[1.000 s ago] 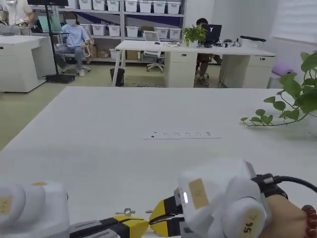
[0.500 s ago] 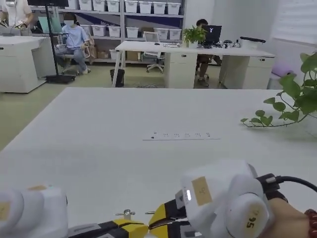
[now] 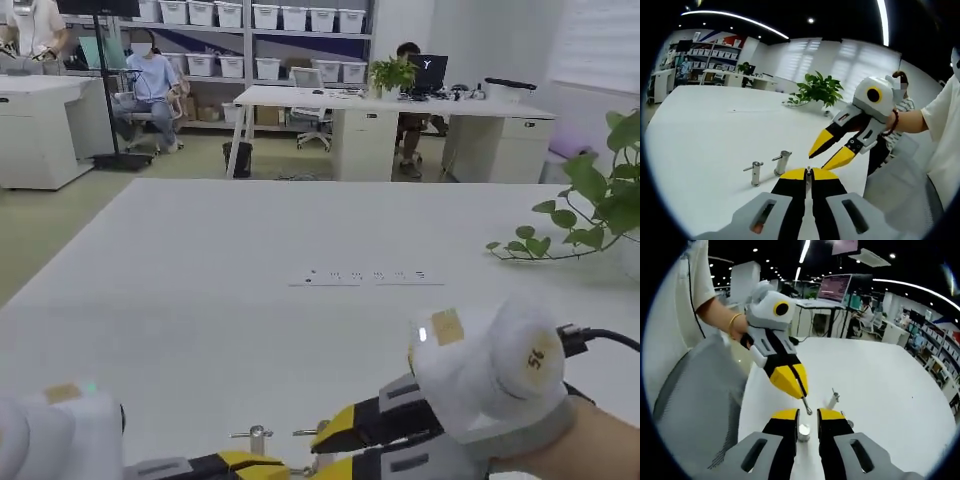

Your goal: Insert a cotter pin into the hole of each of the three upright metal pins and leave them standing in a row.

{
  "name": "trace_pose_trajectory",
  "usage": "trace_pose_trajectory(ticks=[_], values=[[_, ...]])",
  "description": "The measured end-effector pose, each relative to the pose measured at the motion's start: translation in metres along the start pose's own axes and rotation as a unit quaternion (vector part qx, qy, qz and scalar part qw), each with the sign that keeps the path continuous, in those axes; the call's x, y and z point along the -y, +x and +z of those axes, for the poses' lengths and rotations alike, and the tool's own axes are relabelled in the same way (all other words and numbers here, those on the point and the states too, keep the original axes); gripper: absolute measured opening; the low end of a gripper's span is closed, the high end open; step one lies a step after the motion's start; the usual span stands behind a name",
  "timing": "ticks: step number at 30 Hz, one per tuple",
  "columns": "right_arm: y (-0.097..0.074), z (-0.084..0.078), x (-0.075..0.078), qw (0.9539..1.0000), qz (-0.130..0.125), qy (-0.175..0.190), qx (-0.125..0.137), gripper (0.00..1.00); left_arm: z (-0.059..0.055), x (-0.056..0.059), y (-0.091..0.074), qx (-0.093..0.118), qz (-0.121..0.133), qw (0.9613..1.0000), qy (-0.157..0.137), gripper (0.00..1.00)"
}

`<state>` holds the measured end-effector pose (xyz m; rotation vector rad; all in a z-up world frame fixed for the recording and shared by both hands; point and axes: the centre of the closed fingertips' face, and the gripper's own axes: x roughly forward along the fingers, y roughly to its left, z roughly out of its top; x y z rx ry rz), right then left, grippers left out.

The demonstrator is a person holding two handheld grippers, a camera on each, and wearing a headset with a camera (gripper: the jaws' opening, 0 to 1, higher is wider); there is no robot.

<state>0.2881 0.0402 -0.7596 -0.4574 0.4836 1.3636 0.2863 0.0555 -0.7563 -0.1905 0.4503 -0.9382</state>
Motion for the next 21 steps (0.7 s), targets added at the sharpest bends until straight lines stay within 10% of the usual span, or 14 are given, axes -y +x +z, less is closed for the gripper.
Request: trace_pose_trajectory(ticks=[8,21], values=[[-0.007,-0.004,-0.011,0.9924,0.062,0.098,0.041,0.17,-0.002,0.009,-0.002,-0.001,-0.029,0.9994,0.020,0.00],[-0.011,-0.013,-0.027,0.9856,0.113,0.115,0.052,0.18,-0.008,0.033,-0.004,-0.003,-0.094,0.9943,0.050,0.00]])
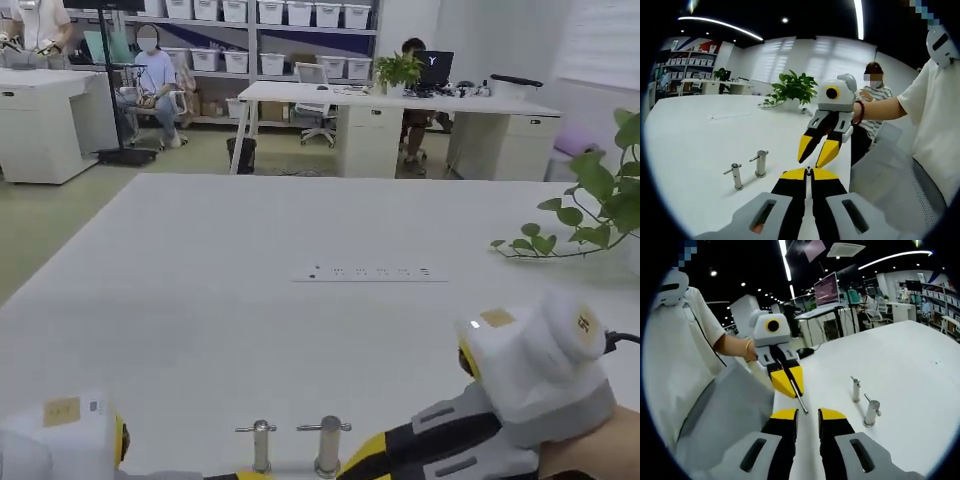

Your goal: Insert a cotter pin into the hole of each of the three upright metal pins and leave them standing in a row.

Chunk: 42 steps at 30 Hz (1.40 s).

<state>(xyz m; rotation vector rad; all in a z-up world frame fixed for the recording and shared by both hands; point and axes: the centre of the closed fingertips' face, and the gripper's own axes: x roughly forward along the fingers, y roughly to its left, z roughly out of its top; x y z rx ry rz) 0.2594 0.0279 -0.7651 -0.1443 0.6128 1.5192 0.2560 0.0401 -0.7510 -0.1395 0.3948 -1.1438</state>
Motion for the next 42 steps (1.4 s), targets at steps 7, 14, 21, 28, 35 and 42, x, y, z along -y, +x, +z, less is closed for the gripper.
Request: trace_pose_trajectory(ticks=[7,14,21,28,35,42], values=[[0.004,-0.003,-0.010,0.9998,0.020,-0.008,-0.001,0.14,-0.003,0.007,0.001,-0.003,-0.019,0.9998,0.008,0.00],[0.007,-0.007,-0.016,0.9993,0.030,-0.019,-0.007,0.11,-0.004,0.011,0.001,-0.003,-0.032,0.9994,0.011,0.00],[0.008,-0.009,-0.021,0.9983,0.036,-0.042,-0.018,0.06,-0.006,0.013,0.001,-0.006,-0.035,0.9993,0.013,0.00],[0.009,-0.012,-0.022,0.9955,0.031,-0.080,-0.040,0.04,-0.009,0.013,0.001,-0.011,-0.033,0.9993,0.014,0.01],[0.009,-0.012,-0.018,0.9901,0.010,-0.122,-0.069,0.03,-0.011,0.007,0.002,-0.015,-0.013,0.9996,0.022,0.04],[0.002,-0.015,-0.007,0.9842,-0.013,-0.148,-0.096,0.03,-0.016,-0.003,0.002,-0.023,0.017,0.9991,0.030,0.12]])
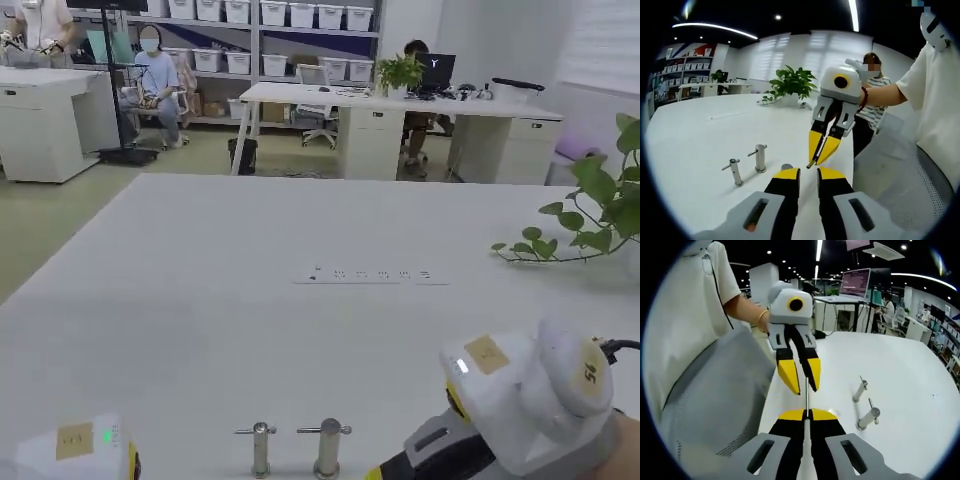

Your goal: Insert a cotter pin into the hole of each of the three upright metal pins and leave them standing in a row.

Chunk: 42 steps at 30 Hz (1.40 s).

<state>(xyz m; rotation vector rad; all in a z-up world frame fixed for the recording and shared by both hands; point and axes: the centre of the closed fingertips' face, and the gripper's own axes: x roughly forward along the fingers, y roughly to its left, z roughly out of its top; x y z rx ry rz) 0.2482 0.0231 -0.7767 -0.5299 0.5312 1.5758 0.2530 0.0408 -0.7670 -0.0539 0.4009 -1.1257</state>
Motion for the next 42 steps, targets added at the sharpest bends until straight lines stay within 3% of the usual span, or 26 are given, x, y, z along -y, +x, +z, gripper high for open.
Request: trace_pose_trajectory(ticks=[8,14,21,33,42], values=[[-0.008,-0.015,0.014,0.9990,-0.023,-0.011,-0.036,0.03,0.000,-0.009,0.005,0.007,0.026,0.9995,0.015,0.19],[-0.012,-0.032,0.025,0.9966,-0.037,-0.017,-0.072,0.03,-0.009,-0.018,0.012,-0.010,0.042,0.9984,0.038,0.23],[-0.014,-0.045,0.038,0.9948,-0.047,-0.014,-0.090,0.04,-0.016,-0.028,0.021,-0.023,0.062,0.9969,0.043,0.23],[-0.012,-0.062,0.045,0.9912,-0.036,-0.025,-0.125,0.04,-0.023,-0.035,0.038,-0.036,0.069,0.9959,0.046,0.21],[-0.006,-0.065,0.042,0.9891,-0.021,-0.043,-0.139,0.04,-0.029,-0.033,0.045,-0.047,0.064,0.9960,0.042,0.16]])
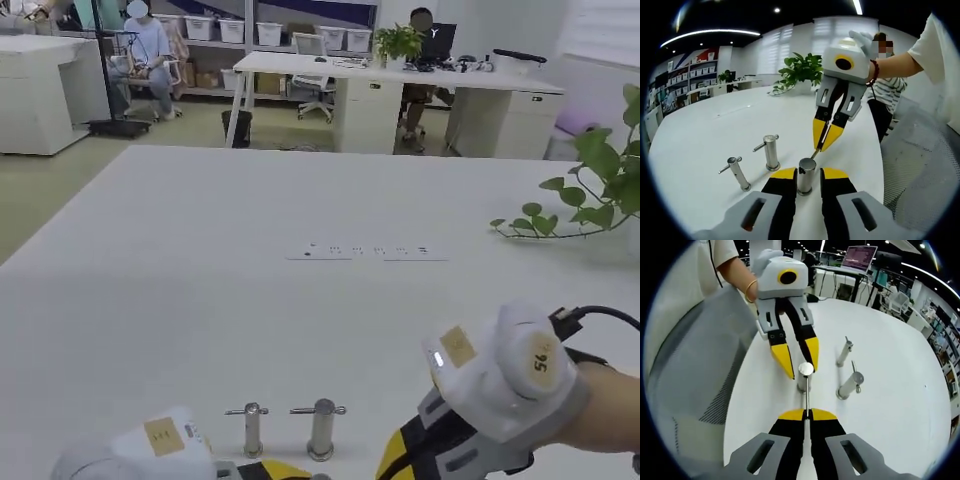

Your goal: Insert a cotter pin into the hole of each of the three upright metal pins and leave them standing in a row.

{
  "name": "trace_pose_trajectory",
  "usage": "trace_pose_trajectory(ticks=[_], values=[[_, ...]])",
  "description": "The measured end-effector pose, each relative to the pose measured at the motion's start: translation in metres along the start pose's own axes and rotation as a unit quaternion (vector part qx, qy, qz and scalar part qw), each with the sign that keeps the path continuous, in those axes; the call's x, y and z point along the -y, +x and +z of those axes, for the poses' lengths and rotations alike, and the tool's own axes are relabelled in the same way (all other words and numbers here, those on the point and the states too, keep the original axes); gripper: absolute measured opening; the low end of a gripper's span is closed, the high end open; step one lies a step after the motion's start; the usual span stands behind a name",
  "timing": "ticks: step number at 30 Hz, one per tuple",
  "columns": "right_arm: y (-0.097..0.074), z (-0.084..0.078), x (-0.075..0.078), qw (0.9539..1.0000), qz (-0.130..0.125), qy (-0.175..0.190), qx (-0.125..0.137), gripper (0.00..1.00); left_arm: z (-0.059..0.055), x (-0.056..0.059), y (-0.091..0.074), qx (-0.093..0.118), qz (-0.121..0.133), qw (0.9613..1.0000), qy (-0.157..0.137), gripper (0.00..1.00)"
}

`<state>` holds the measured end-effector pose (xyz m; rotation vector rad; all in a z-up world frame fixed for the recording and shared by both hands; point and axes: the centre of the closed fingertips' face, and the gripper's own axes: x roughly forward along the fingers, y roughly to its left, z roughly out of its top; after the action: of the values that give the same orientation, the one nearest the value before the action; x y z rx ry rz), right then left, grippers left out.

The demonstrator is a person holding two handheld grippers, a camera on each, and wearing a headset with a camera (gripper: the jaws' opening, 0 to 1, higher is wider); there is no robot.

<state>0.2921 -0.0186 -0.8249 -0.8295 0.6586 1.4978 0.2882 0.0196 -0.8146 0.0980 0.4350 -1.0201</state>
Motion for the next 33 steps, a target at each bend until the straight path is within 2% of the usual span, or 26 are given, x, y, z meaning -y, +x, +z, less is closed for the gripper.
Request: trace_pose_trajectory(ticks=[11,15,19,33], values=[[-0.001,0.002,-0.001,0.9999,0.001,-0.011,-0.008,0.04,-0.002,-0.003,0.002,-0.005,0.007,1.0000,-0.002,0.12],[-0.001,0.009,-0.003,0.9999,0.004,-0.009,0.005,0.04,-0.002,-0.003,0.002,-0.005,0.007,1.0000,-0.001,0.12],[0.002,0.011,-0.001,0.9999,0.001,-0.015,-0.002,0.04,-0.002,-0.003,0.002,-0.004,0.008,1.0000,-0.002,0.12],[0.011,0.028,-0.003,0.9999,0.005,-0.007,0.010,0.04,-0.002,-0.001,0.004,-0.004,0.001,1.0000,-0.008,0.12]])
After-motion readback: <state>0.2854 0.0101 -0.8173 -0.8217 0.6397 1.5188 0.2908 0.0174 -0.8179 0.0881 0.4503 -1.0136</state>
